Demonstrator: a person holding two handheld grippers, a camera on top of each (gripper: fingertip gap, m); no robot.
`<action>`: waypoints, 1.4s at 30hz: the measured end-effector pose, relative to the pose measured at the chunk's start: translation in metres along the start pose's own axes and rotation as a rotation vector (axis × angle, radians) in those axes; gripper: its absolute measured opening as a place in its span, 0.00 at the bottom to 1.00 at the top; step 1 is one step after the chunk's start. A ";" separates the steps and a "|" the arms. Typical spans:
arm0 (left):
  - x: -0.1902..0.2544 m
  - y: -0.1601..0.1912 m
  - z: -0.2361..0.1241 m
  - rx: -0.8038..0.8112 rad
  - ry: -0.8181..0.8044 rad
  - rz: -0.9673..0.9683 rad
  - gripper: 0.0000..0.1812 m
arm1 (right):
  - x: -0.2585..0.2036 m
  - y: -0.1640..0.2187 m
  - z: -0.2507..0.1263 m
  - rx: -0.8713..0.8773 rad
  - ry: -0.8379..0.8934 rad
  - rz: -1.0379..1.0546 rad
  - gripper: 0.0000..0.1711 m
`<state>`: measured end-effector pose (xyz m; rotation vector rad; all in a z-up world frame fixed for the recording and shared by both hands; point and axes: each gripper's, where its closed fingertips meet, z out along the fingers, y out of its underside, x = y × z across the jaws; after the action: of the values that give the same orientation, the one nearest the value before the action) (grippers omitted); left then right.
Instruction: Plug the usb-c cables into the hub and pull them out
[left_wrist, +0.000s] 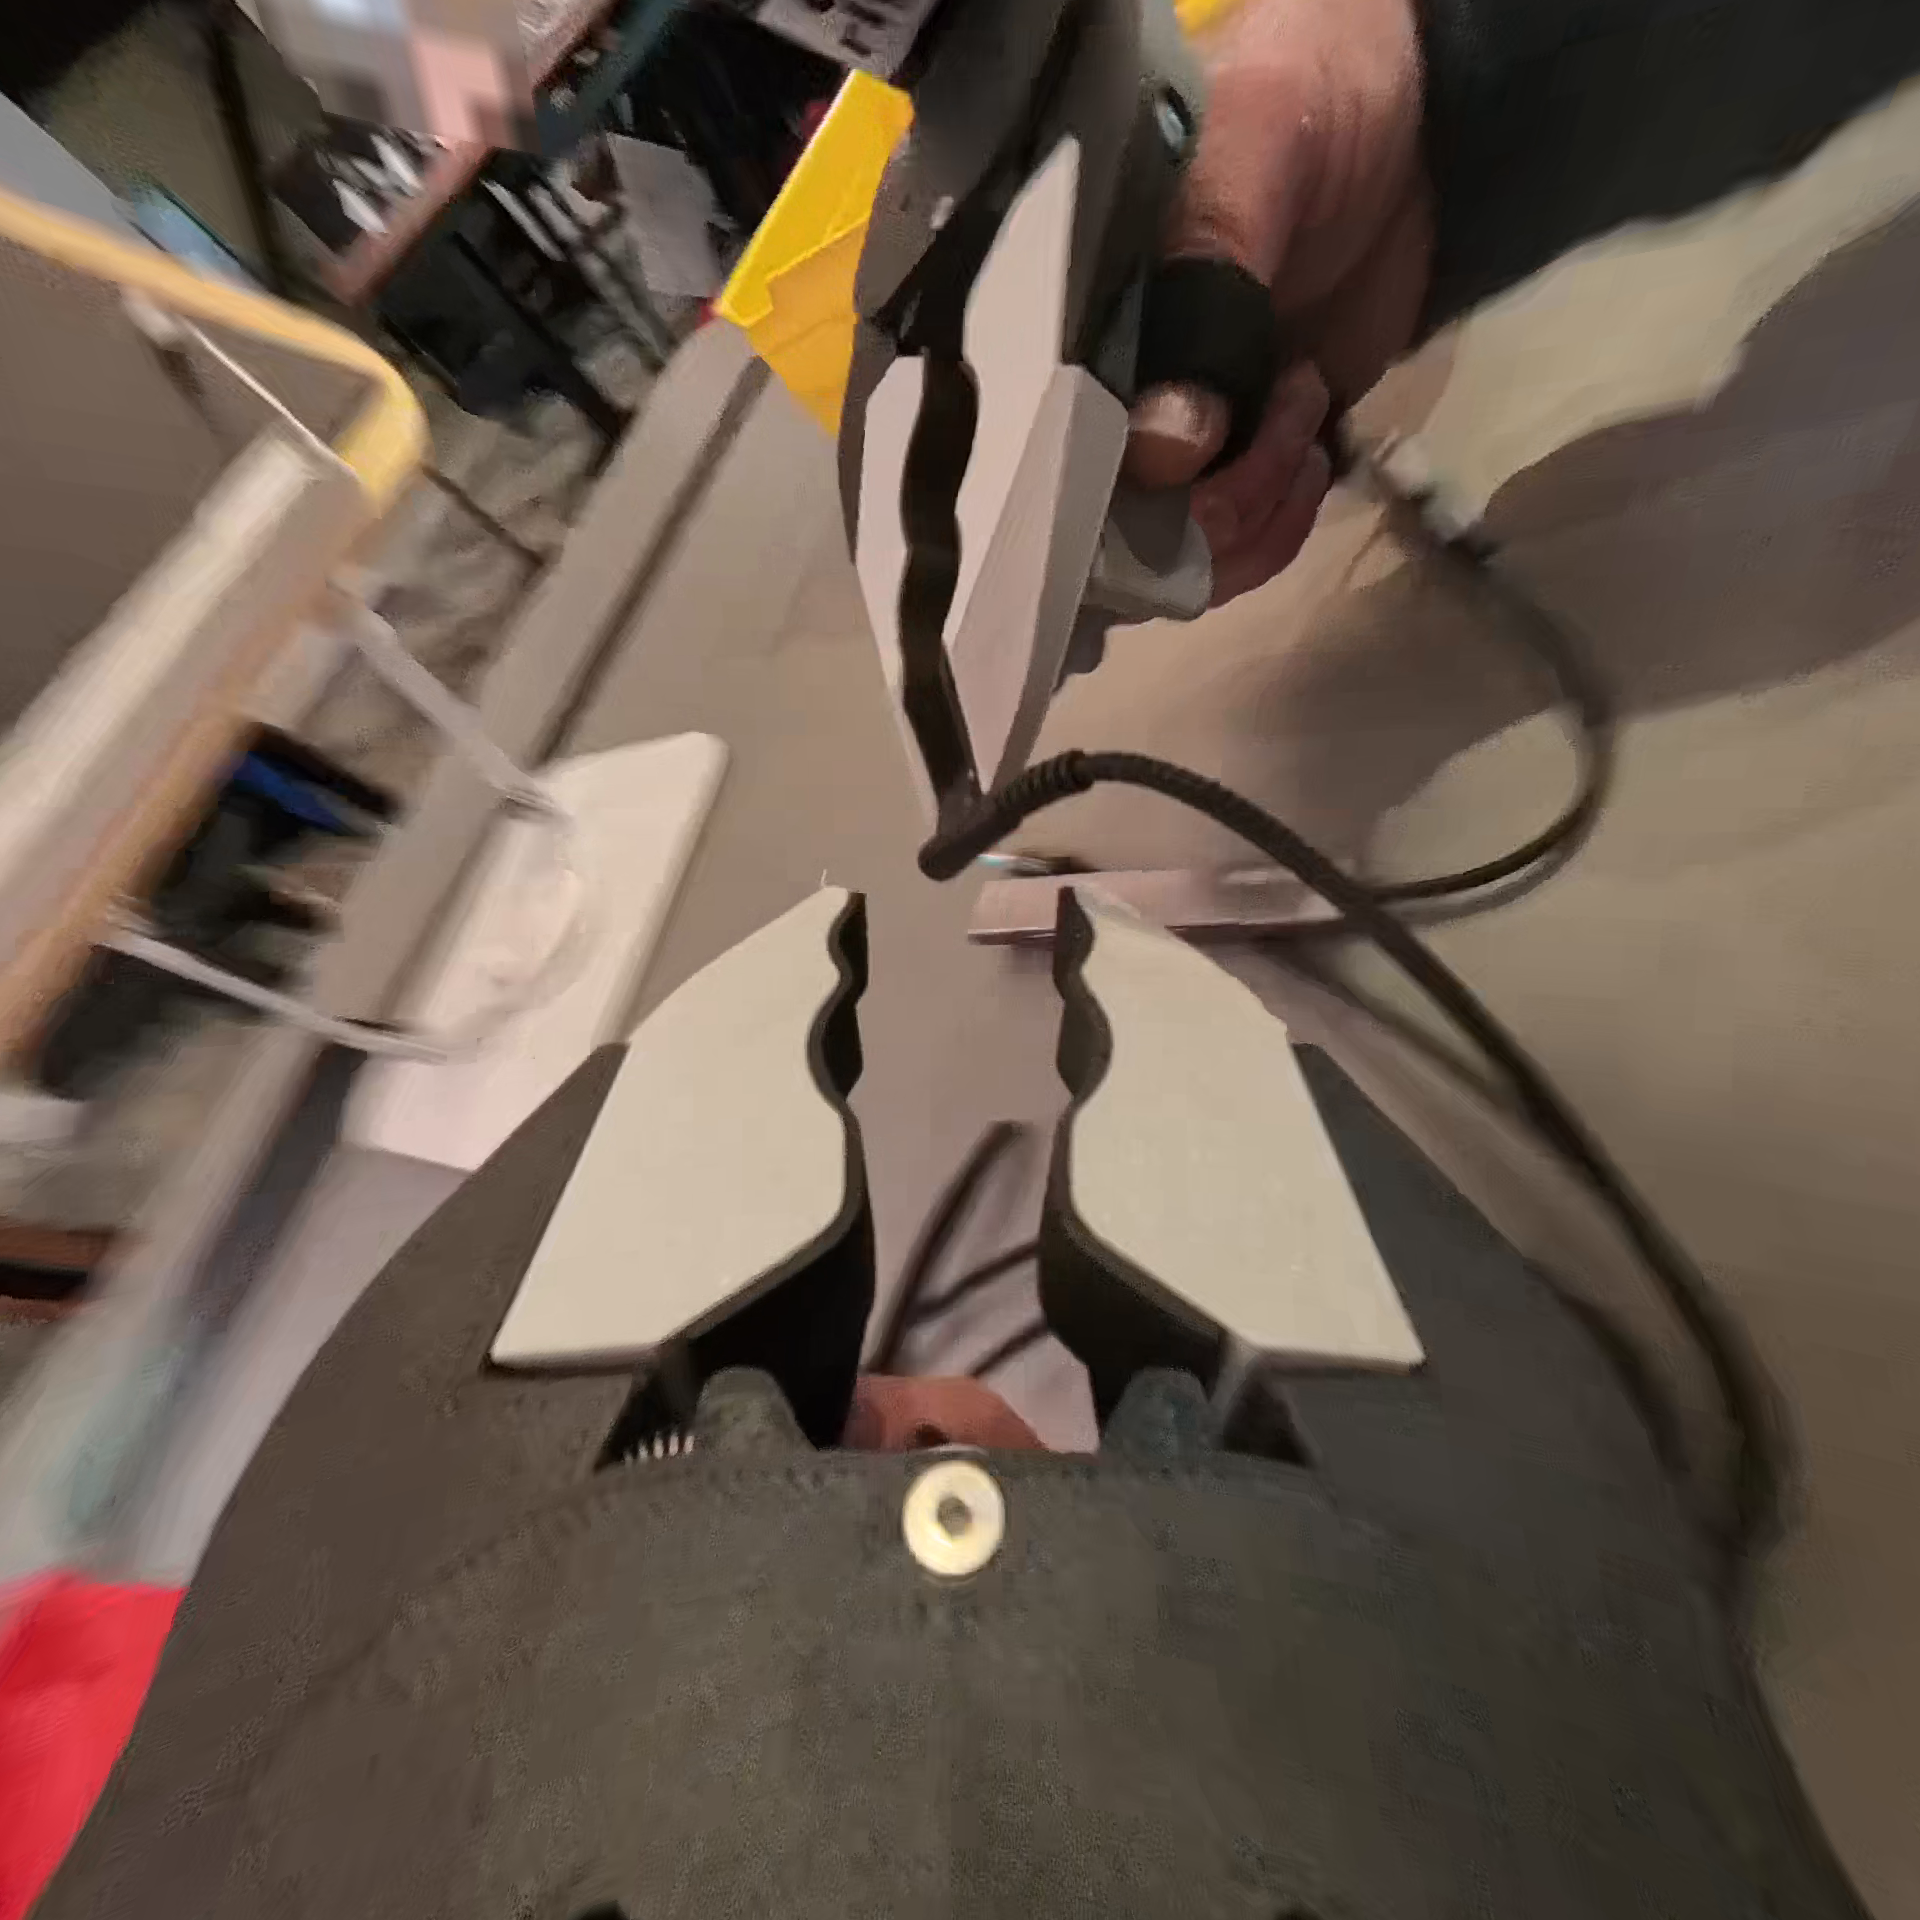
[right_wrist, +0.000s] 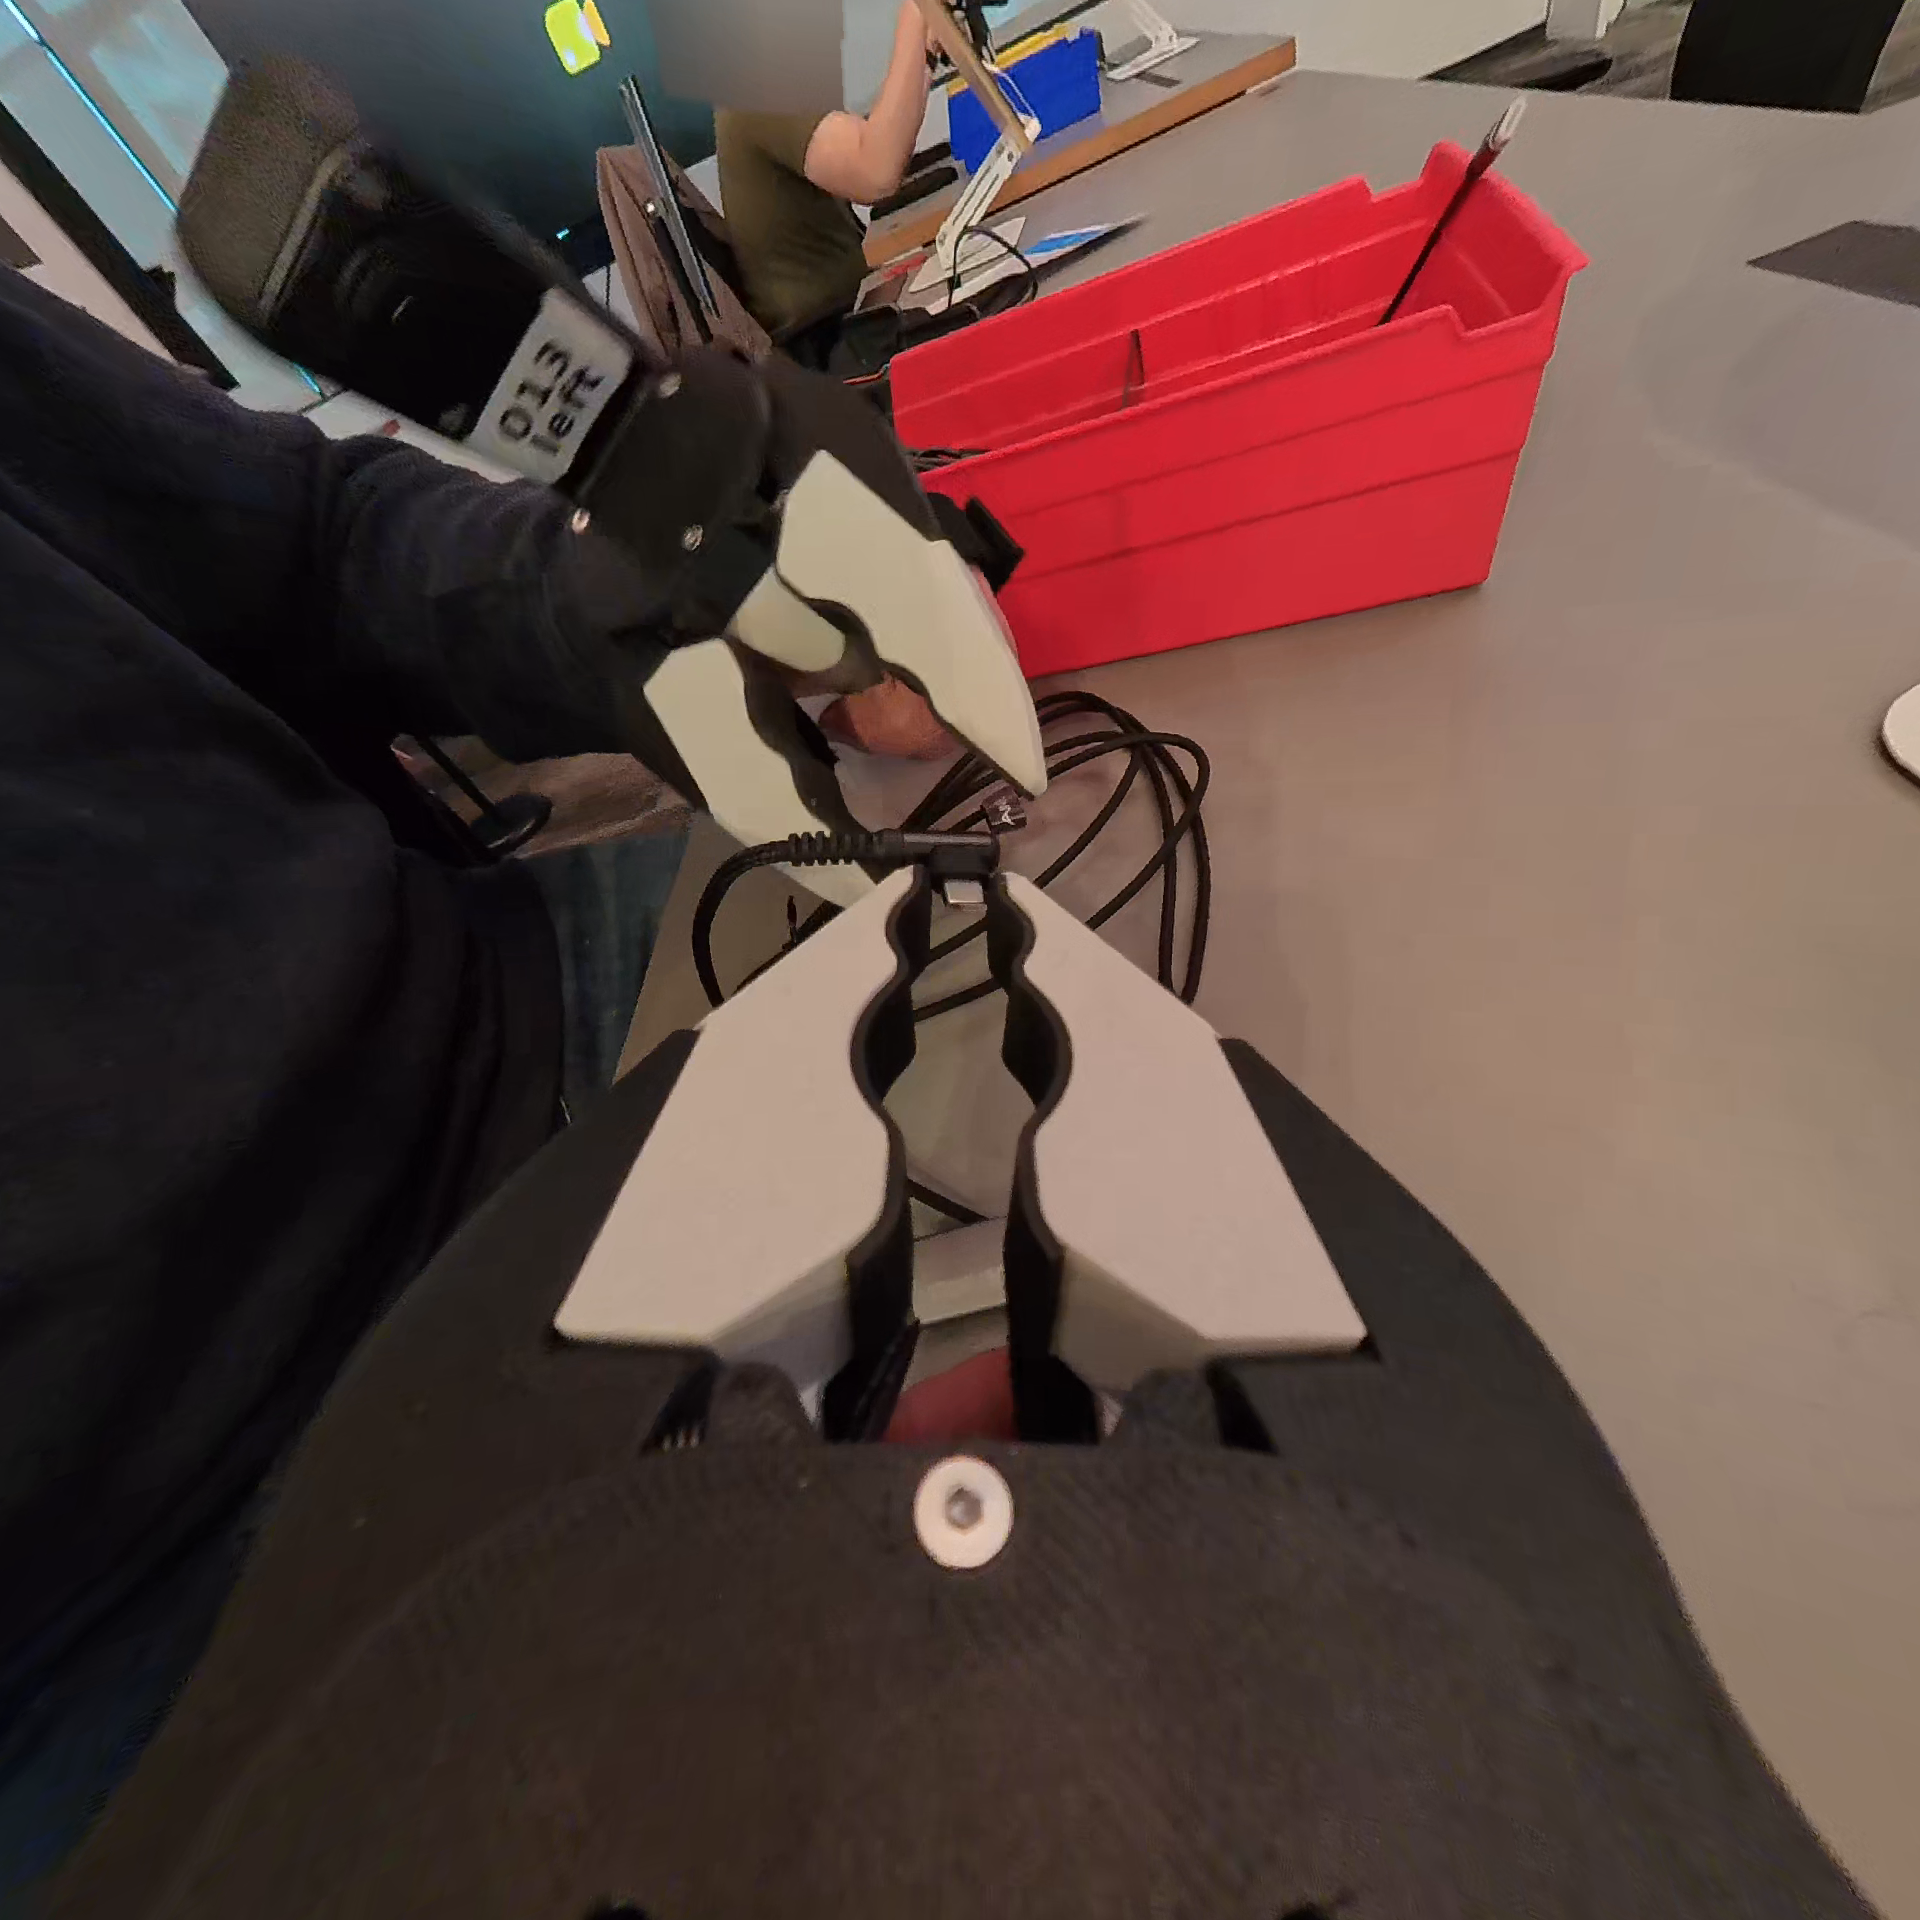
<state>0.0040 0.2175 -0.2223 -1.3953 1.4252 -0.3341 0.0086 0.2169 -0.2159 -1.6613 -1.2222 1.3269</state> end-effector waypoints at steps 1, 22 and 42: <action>0.001 0.000 -0.002 0.023 0.040 -0.094 0.18 | -0.001 0.000 -0.001 0.004 0.003 -0.010 0.05; -0.004 -0.025 -0.008 -0.053 0.417 -0.463 0.19 | -0.003 -0.002 -0.001 -0.109 0.077 -0.212 0.05; -0.003 -0.017 -0.009 -0.179 0.481 -0.357 0.23 | -0.009 -0.006 0.000 -0.132 0.120 -0.290 0.05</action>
<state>0.0058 0.2113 -0.2035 -1.8022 1.6116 -0.8340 0.0072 0.2106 -0.2079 -1.5566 -1.4414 0.9752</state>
